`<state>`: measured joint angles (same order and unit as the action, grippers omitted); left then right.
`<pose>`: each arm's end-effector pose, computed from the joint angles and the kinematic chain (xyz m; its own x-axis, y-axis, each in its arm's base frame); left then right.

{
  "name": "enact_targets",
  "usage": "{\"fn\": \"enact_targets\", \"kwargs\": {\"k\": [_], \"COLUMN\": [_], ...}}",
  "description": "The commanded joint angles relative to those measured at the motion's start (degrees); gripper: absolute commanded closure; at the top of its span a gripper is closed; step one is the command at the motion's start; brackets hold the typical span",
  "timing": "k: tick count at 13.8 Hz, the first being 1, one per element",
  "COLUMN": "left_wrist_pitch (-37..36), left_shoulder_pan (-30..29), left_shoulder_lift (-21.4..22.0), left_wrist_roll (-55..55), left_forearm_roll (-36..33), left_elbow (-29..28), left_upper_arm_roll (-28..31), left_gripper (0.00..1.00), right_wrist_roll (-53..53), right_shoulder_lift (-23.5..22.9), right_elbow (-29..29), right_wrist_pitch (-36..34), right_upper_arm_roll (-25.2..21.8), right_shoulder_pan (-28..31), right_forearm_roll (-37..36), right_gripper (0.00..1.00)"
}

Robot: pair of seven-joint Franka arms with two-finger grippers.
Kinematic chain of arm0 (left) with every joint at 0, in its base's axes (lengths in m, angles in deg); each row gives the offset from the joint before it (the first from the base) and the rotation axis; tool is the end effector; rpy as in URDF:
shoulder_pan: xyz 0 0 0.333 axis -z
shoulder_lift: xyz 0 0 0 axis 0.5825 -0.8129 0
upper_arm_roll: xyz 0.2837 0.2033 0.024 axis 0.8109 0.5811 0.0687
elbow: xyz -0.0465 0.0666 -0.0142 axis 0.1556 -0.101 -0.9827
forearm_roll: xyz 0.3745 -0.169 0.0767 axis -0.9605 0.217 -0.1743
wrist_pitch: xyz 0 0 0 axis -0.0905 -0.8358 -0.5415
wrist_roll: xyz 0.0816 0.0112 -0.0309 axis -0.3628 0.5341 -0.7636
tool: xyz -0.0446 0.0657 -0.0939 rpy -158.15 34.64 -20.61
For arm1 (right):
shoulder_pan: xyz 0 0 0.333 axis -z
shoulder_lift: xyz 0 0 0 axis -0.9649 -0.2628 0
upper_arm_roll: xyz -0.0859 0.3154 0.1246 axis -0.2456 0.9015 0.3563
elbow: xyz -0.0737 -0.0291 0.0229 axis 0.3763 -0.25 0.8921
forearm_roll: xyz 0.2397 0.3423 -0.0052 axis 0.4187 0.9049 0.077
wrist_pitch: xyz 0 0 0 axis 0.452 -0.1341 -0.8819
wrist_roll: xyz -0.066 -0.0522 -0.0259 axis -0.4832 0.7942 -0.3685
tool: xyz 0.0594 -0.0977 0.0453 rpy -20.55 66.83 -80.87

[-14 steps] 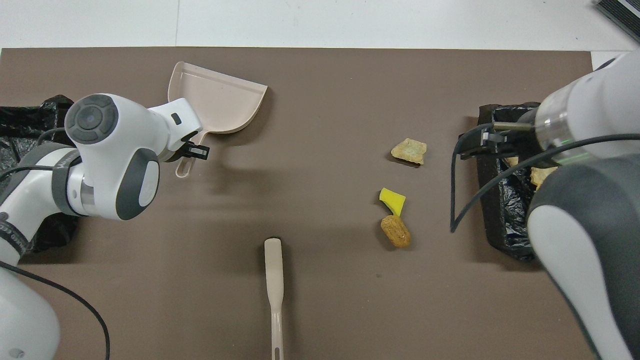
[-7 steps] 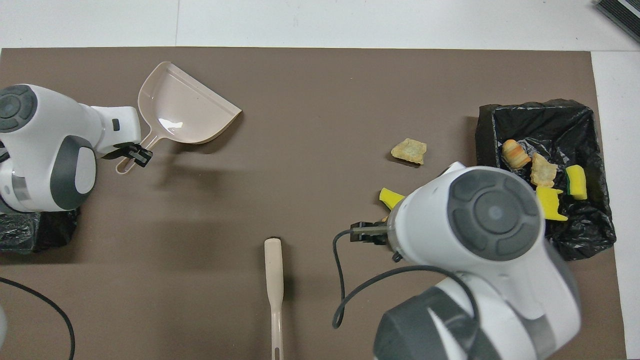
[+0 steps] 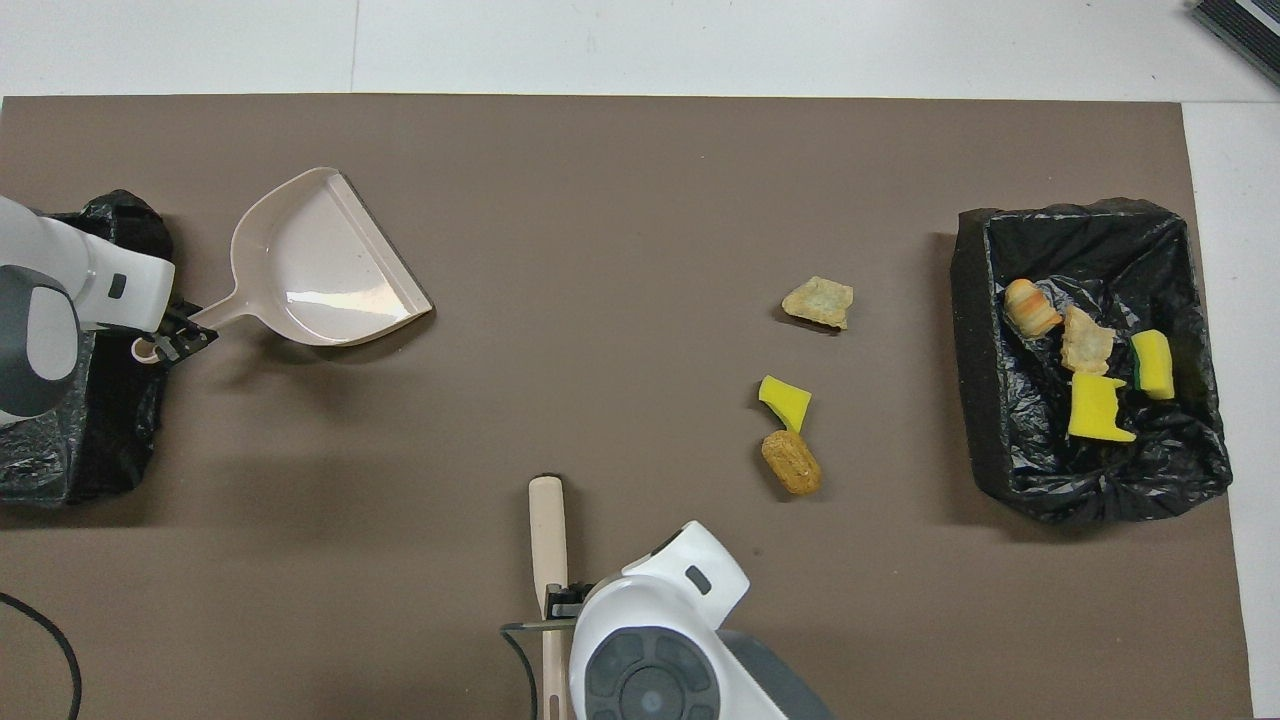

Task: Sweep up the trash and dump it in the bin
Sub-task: 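Reach the right gripper to the brush handle and grasp it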

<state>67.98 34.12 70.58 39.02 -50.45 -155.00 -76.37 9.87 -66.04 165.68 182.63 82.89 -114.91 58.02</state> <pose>0.6476 0.0540 0.3761 0.4797 -0.8773 0.0129 -0.8773 -0.4794 0.0209 0.3476 0.4263 0.4298 0.9964 -0.0817 -0.0223 -0.0826 -0.9955 -0.0473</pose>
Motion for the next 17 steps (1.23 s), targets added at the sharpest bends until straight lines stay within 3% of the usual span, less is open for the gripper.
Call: {"fn": "enact_targets", "kwargs": {"k": [1, 4, 9, 17], "left_wrist_pitch": [-4.56, -5.8, -5.01, -5.01], "left_shoulder_pan": [-1.31, -1.57, -1.22, -1.57], "left_shoulder_lift": [1.68, 2.3, 3.09, 3.18], "left_wrist_roll": [6.71, 14.97, 17.28, 17.37], "left_forearm_roll": [-0.22, -0.22, -0.4, -0.4], "left_elbow": [0.23, -0.29, -1.7, -1.88], "left_upper_arm_roll": [-0.61, -0.52, -0.52, -0.52], "left_gripper": [1.0, 1.0, 1.0, 1.0], "right_wrist_roll": [-4.6, -8.39, -8.39, -7.78], "right_shoulder_lift": [-4.39, -8.27, -8.36, -7.66], "right_elbow": [-0.48, 0.04, 2.06, 3.56], "right_wrist_pitch": [3.66, 7.8, 8.59, 9.03], "right_upper_arm_roll": [-0.44, -0.44, -0.26, -0.26], "right_shoulder_pan": [-4.57, -9.24, -10.82, -11.88], "right_forearm_roll": [0.18, -2.01, -1.15, 0.17], "right_gripper": [0.0, 0.0, 0.02, 0.27]}}
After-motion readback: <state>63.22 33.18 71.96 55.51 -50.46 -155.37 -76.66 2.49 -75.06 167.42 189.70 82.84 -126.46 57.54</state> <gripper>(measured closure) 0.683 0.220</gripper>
